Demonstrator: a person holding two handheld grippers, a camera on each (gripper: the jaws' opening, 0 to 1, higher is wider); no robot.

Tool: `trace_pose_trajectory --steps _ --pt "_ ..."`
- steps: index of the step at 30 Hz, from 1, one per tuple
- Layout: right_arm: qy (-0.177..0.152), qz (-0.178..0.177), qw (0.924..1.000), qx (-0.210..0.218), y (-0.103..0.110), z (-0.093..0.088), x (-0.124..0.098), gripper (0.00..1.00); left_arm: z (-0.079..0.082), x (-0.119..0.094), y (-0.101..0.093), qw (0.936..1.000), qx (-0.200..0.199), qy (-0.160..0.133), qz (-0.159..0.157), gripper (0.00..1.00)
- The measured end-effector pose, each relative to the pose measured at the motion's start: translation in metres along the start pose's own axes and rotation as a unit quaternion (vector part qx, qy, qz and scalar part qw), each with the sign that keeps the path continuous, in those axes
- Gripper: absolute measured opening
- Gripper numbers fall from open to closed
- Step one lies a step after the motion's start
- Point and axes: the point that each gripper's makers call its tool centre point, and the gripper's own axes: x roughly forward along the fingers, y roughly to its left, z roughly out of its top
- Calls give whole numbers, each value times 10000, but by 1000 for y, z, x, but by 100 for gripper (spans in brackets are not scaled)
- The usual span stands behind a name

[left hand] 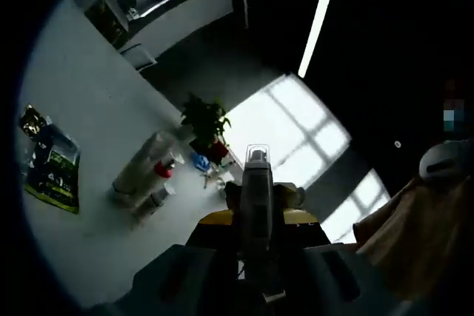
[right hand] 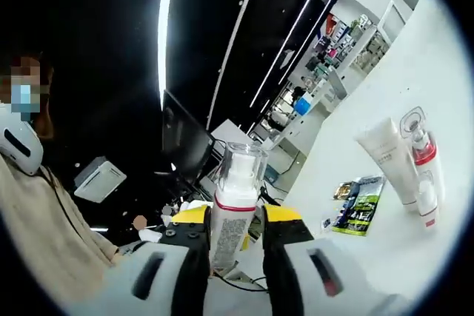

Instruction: Arrange the skincare products in the storage area until every visible bottle or jar stands upright without overlapping.

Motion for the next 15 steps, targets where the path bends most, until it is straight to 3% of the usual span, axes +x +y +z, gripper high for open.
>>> trace_pose_trajectory --steps 5,8,10,12,15 --pt "38 57 9999 -83 6 3 -1 21 -2 4 -5 9997 -150 -44 -162 16" --pt "44 -139 9999 -30 4 8 -1 21 0 9 -7 10000 58 0 -55 17" --pt "87 -408 9990 -144 -3 9 -1 20 1 12 0 9994 281 91 202 17" --pt "142 -581 9981 -154 -6 9 0 20 -3 15 5 9955 728 379 476 19" --pt "372 -1012 9926 -566 -16 8 2 20 -6 20 20 9802 1388 799 1162 21"
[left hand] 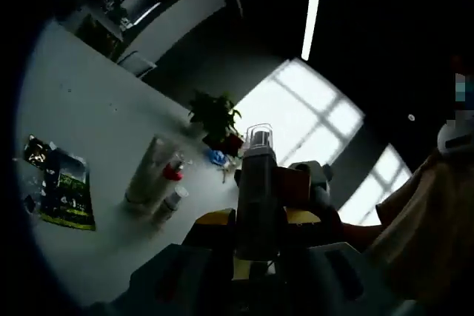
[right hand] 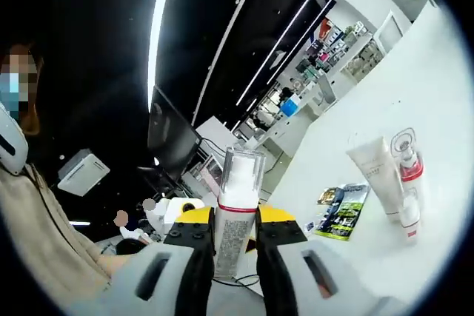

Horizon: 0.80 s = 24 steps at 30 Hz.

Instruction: Arrange the skincare products in the storage area until every visible bottle or jar stands upright without overlapping.

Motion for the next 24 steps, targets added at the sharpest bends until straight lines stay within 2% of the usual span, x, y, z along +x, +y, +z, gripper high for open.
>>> trace_pose_trajectory --steps 1,2,3,4,5,6,7,8,9,10,12,13,14,15,18,20,22,23,24 --pt "8 -200 9997 -130 -4 2 1 20 2 3 6 9988 336 50 344 22" --pt "56 -380 9990 -245 -8 3 3 20 3 4 9 9972 517 109 533 22" --pt "67 -537 9977 -409 -11 4 4 20 6 5 16 9926 775 111 928 22" --pt "146 -852 9941 -653 -17 6 5 20 5 6 19 9892 904 170 1143 21" --pt "242 -1075 9912 -738 -20 4 6 19 6 6 25 9807 1202 244 1521 20" --pt "274 -1365 9856 -957 -25 6 8 19 6 6 28 9767 1319 251 1674 18" --pt "306 -1533 9813 -1121 -28 6 9 19 6 7 31 9660 1593 314 2013 17" --pt "322 -1748 9744 -1376 -30 7 12 19 7 9 32 9593 1737 285 2207 16" --pt "265 -1810 9721 -1466 -29 10 14 19 7 10 34 9508 1855 294 2465 16" --pt "158 -1827 9712 -1520 -26 11 17 19 6 12 34 9457 1949 312 2584 16" --pt "159 -1884 9672 -1696 -26 11 20 19 10 9 39 9327 2111 252 2914 17" --pt "137 -1887 9678 -1663 -23 10 21 19 12 8 43 9314 2051 190 3000 18" --pt "118 -1901 9669 -1699 -23 10 21 19 14 6 45 9332 1910 83 3043 18" --pt "118 -1907 9656 -1765 -22 10 21 19 15 6 45 9345 1889 77 3015 18" --pt "123 -1905 9652 -1788 -23 10 21 19 15 5 47 9298 2061 170 3043 18" --pt "122 -1912 9656 -1757 -24 10 20 19 14 5 48 9306 2054 185 3023 18" --pt "205 -1898 9642 -1841 -25 8 20 19 12 5 50 9355 2012 212 2897 17" --pt "252 -1817 9621 -2016 -24 9 20 19 11 7 47 9446 1863 202 2693 16" --pt "425 -1549 9609 -2256 -20 5 22 19 10 5 48 9501 1739 246 2579 16"
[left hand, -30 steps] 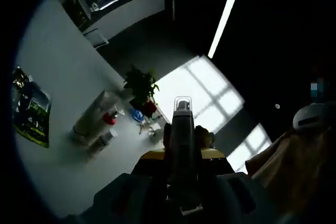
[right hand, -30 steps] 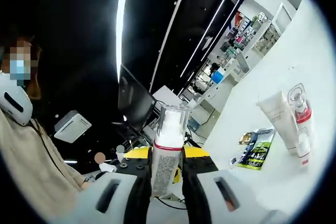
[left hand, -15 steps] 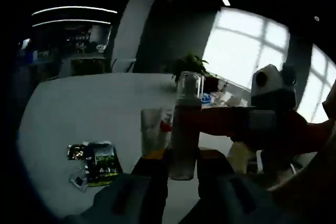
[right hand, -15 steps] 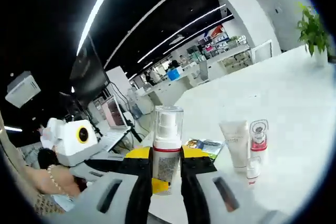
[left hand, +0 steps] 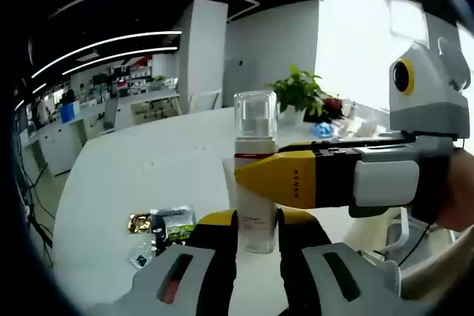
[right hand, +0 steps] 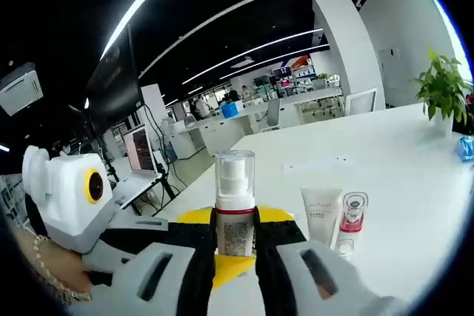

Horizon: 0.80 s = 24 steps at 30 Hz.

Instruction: Arrange the skincare products in the storage area until every visible bottle or jar stands upright without overlapping.

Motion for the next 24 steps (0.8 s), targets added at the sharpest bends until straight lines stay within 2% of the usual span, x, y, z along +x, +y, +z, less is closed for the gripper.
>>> trace_pose_trajectory --steps 1,2,3,5,7,8,10,11,14,15,17,18,20,23,24 --pt "21 12 10000 -12 -1 0 -2 19 0 -1 -2 9997 9 -9 -227 15" --pt "-103 281 9995 -109 3 5 -3 19 3 -2 -4 9991 14 -70 -417 15" --pt "-84 531 9984 -194 7 6 -5 19 4 -5 -4 9981 -40 -29 -613 15" --pt "-162 901 9955 -247 11 12 -9 21 9 -12 -13 9931 5 -31 -1176 15" --pt "-106 1153 9927 -336 14 14 -12 22 10 -16 -17 9889 352 118 -1442 15" --pt "-95 1314 9906 -371 17 15 -12 23 11 -17 -16 9877 339 153 -1520 15" --pt "-202 1612 9861 -355 21 22 -16 23 18 -21 -21 9809 110 85 -1940 15" --pt "-200 1861 9817 -354 24 26 -19 23 21 -25 -24 9756 -18 91 -2192 15" --pt "-91 2394 9693 -561 33 30 -27 24 25 -36 -31 9596 -29 146 -2808 15" --pt "-23 2672 9619 -577 40 31 -32 24 25 -41 -36 9517 -77 240 -3061 15" --pt "-5 2800 9573 -713 42 33 -35 23 26 -45 -35 9485 256 222 -3149 15" --pt "97 3058 9496 -674 50 33 -40 23 25 -51 -39 9411 286 335 -3354 15" --pt "74 3240 9440 -622 56 36 -43 22 30 -58 -44 9316 497 239 -3594 15" --pt "108 3350 9396 -696 64 37 -44 25 35 -65 -51 9189 805 115 -3860 15" --pt "122 3357 9390 -744 67 37 -44 25 37 -65 -53 9166 903 44 -3896 15"
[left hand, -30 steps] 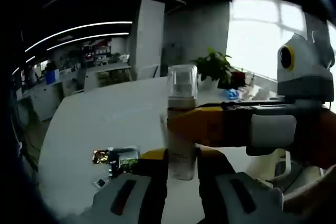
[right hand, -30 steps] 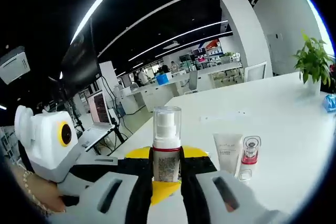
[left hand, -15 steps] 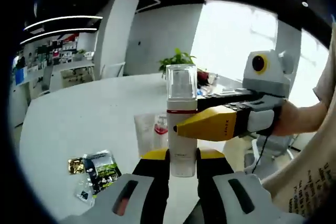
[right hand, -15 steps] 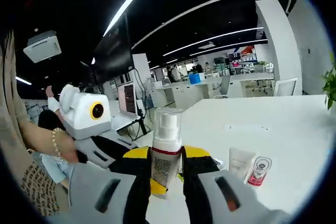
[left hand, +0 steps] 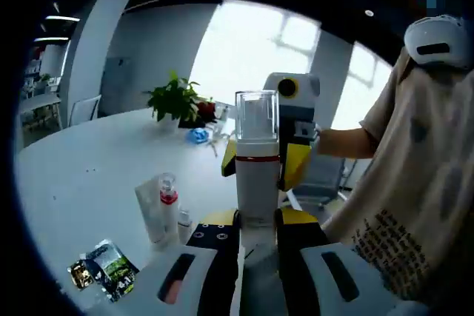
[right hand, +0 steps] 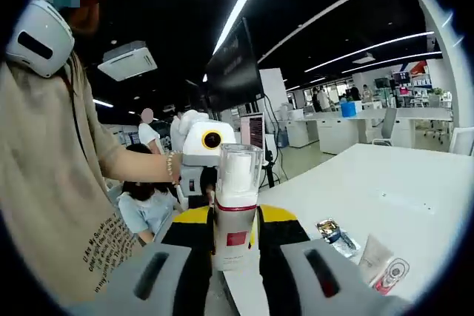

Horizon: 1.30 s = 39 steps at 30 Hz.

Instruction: Arrange the skincare products in the storage area until every visible bottle or jar stands upright without overlapping.

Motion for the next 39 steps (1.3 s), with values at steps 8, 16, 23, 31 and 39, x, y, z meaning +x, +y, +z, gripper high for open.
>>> trace_pose_trajectory --steps 8,16,23,31,39 --pt "309 -551 9957 -671 0 2 7 20 0 1 13 9999 56 -19 161 16" --pt "54 -2129 9766 -300 -52 5 -3 19 6 7 55 9820 -65 -32 1886 20" --pt "-643 -3401 9364 583 -88 14 -20 19 20 9 75 9232 306 -425 3806 16" --pt "-720 -3679 9251 608 -78 5 -17 19 14 10 80 8914 416 -301 4504 19" --pt "-506 -3764 9241 424 -73 -12 -20 20 -2 18 81 8965 342 -71 4416 18"
